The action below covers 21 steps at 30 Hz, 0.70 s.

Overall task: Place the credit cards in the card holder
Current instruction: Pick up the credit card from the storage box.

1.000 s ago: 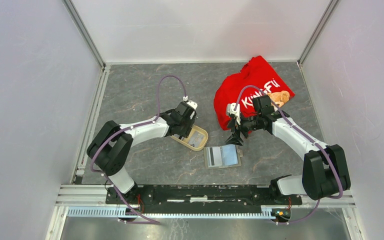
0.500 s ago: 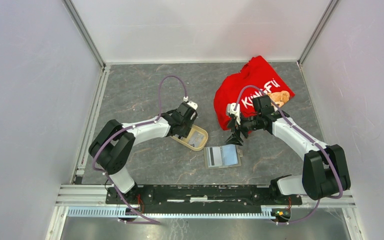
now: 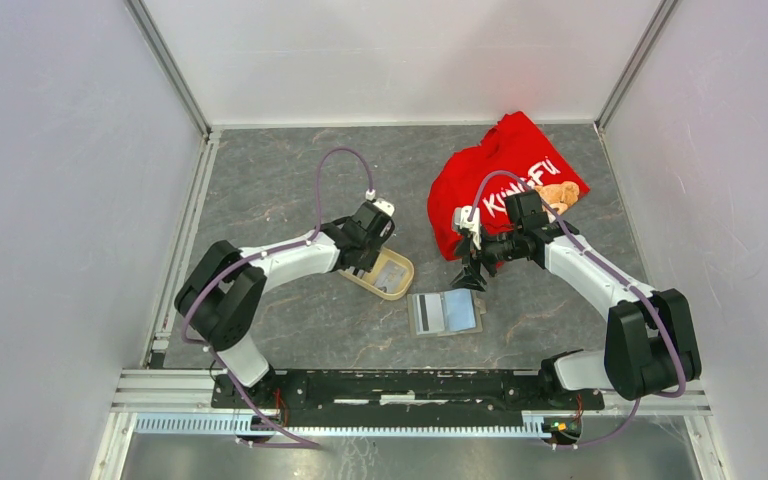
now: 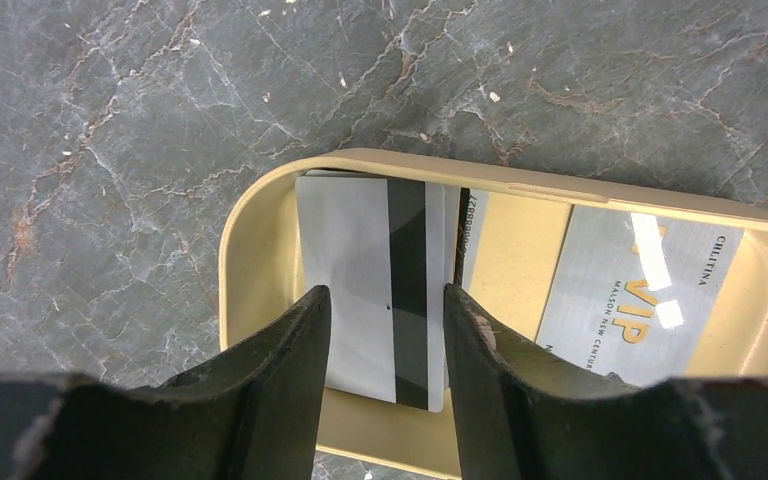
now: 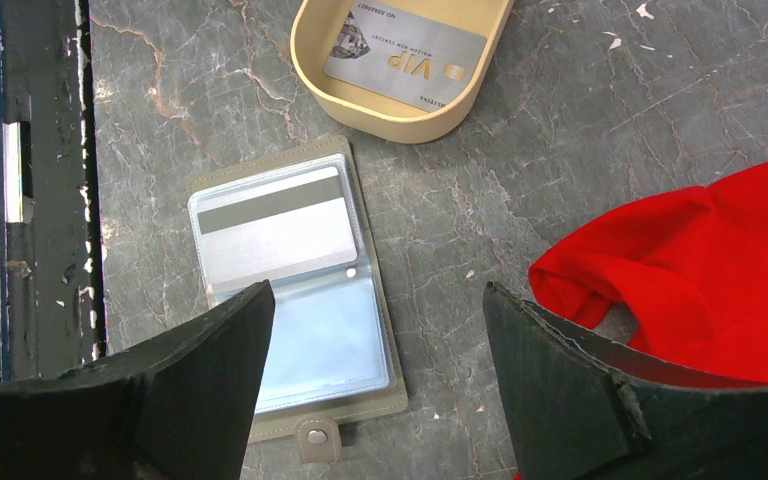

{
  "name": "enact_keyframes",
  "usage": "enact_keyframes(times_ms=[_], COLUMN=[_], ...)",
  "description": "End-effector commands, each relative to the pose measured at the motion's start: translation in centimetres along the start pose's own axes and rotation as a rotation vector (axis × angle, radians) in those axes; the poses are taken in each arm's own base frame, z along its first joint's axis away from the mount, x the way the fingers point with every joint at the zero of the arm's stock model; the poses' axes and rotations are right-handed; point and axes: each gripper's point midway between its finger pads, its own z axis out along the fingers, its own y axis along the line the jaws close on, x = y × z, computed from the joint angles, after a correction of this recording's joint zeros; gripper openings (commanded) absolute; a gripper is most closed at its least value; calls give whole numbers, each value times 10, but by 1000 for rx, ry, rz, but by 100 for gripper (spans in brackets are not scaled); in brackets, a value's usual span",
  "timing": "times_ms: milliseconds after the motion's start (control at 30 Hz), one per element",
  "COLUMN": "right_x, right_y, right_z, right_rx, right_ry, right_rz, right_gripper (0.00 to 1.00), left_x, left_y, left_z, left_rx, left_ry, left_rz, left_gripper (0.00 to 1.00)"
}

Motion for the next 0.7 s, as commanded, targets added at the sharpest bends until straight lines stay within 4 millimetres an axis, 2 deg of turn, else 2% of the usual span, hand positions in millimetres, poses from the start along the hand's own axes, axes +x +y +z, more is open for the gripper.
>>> enact_keyframes(times_ms=[0,267,667], right_x=[-3,-3,-3], right_y=[1,1,2], right_z=[0,0,0], right_rx=[-11,-12,-16], right_ry=[-16,-17,-18], right_rz=[-15,-15,-13], right_gripper=[83,83,83], left_x=[-28,-27,-28], left_y=[8,13,20], left_z=[-17,-19,-23], left_rx=[-17,-34,-66], left_ry=[-77,-75,-90], left_rz=[-10,-13,-29], left_gripper=[53,51,29])
